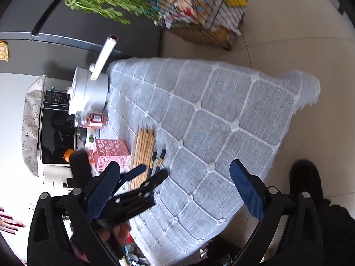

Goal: Organize utensils
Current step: 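Grasp a black pen beside the chopsticks with the left gripper, then grasp the other black pen with the right gripper while the left gripper holds its pen, then carry both pens over the pink basket and open both grippers to drop them in, then grasp a wooden chopstick from the pile with the left gripper, then grasp another wooden chopstick with the right gripper while the left gripper holds its chopstick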

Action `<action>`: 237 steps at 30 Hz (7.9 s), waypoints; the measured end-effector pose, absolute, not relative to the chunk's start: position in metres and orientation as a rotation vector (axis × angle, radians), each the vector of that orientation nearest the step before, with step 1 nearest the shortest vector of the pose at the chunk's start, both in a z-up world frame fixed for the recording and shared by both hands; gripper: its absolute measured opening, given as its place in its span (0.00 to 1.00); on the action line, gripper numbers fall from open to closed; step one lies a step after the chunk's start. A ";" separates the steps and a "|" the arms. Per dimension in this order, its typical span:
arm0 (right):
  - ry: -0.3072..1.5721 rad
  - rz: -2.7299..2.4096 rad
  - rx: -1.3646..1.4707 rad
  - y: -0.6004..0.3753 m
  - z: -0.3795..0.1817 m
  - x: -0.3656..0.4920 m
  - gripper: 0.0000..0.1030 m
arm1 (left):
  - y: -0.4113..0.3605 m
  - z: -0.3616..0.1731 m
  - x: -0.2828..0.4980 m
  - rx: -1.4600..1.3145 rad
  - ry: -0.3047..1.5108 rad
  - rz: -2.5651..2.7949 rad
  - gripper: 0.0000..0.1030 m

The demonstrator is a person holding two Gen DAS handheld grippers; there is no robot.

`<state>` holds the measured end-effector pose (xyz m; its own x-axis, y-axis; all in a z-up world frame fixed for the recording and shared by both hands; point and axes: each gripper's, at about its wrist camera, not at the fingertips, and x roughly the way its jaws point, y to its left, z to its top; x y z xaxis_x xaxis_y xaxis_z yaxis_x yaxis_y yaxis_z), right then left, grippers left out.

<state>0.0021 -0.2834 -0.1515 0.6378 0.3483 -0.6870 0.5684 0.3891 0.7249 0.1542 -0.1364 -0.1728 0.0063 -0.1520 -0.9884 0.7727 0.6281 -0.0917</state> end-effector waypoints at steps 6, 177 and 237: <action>0.953 -0.158 1.239 -0.285 -0.160 0.006 0.93 | -0.138 -0.192 0.159 0.670 1.413 -0.807 0.33; 1.081 -0.276 1.092 -0.272 -0.178 0.073 0.90 | -0.135 -0.206 0.263 0.690 1.356 -0.415 0.10; 0.974 -0.192 0.797 -0.174 -0.129 0.109 0.05 | 0.103 0.037 0.042 -0.103 0.655 -0.706 0.04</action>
